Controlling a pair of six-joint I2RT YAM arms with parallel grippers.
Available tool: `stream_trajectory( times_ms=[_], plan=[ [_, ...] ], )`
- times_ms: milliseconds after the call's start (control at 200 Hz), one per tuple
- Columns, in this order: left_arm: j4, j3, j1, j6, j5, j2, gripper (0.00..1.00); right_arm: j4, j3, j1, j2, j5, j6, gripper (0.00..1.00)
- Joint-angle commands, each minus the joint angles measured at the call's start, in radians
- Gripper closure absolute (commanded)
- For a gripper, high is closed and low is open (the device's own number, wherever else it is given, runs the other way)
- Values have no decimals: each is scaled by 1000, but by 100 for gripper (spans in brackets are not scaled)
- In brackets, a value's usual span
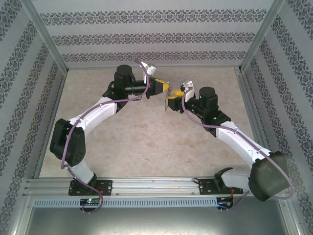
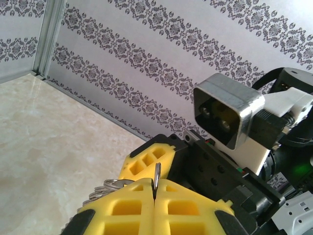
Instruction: Put the keys on the keyring
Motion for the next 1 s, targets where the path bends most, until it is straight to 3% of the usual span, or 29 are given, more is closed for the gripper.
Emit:
stream_trajectory(
  times_ms=[0,415,994],
  plan=[
    [14,40,-16,2,-1,-32,100,54,-51,0,-41,63,12,45],
    [15,45,-17,-21,-23,-44,100,180,-183,24,-78,255,15,39],
    [-2,51,-28,-27,-49,-41,100,333,-127,128,38,402,-49,38]
  ],
)
